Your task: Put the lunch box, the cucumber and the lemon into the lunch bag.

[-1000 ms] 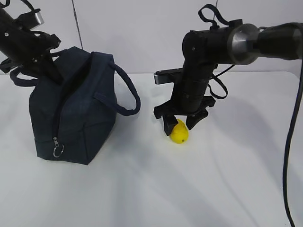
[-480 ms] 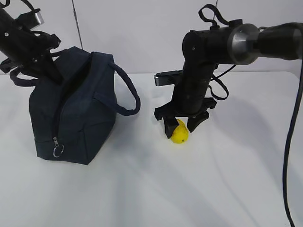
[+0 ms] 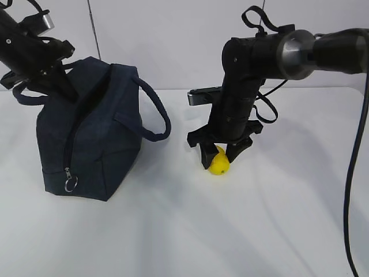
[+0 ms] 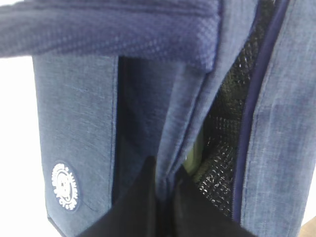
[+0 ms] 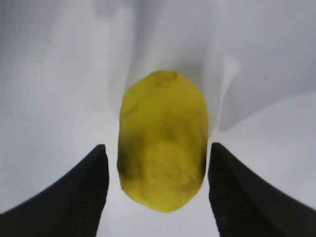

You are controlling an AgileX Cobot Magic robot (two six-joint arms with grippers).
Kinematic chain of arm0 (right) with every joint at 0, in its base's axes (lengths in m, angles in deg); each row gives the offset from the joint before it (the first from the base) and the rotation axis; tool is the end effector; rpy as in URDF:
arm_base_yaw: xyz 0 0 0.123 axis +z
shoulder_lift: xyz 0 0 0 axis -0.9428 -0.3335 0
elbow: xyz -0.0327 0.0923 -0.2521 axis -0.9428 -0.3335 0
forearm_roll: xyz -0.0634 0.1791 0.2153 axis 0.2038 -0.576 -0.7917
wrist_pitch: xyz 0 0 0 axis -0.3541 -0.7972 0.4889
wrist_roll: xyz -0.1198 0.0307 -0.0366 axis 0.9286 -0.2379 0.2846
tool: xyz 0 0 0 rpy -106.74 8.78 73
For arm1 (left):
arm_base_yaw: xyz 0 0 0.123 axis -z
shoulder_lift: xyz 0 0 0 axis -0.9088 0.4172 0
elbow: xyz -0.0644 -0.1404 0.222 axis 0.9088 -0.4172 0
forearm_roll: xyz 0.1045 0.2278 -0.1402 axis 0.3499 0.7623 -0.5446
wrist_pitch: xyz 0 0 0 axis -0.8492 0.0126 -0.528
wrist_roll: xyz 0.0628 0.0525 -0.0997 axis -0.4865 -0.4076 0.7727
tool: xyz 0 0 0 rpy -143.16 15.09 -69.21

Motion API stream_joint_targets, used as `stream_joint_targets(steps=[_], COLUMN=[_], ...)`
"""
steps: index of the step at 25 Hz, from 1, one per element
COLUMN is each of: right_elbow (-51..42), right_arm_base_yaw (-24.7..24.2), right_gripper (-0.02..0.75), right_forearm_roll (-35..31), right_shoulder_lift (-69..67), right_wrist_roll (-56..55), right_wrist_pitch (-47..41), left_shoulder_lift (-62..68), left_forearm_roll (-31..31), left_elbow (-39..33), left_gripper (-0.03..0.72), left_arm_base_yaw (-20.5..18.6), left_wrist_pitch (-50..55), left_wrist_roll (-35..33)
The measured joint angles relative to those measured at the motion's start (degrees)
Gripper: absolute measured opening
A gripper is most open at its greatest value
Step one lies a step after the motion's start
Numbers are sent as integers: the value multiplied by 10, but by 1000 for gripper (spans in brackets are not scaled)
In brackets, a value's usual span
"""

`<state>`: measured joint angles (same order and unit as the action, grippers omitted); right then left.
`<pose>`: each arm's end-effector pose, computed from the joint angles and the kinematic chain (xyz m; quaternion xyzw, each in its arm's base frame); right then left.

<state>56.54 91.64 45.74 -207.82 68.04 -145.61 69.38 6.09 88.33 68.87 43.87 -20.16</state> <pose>0.4479 0.1885 0.0751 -0.1508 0.9859 0.0651 0.0317 0.4502 -0.0936 0.1852 0.0348 0.9605 -0.2667 0.0709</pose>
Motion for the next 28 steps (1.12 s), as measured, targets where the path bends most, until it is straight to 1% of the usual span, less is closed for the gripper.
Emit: stream_joint_targets(steps=[5, 12, 19, 25, 28], right_elbow=[0, 0, 0, 2, 16], right_arm_base_yaw=[0, 0, 0, 0, 0], right_gripper=[430, 426, 343, 335, 334], right_forearm_roll=[0, 0, 4, 5, 7], right_shoulder_lift=[-1, -1, -1, -1, -1], right_wrist_roll=[0, 0, 0, 0, 0], right_wrist_pitch=[5, 0, -6, -22, -56], left_shoulder_lift=[0, 0, 0, 0, 0], left_forearm_roll=[0, 0, 0, 0, 0], left_elbow=[0, 0, 0, 0, 0], left_gripper=[-1, -1, -1, -1, -1], left_arm_base_yaw=[0, 0, 0, 0, 0], left_wrist_pitch=[0, 0, 0, 0, 0], left_wrist_roll=[0, 0, 0, 0, 0])
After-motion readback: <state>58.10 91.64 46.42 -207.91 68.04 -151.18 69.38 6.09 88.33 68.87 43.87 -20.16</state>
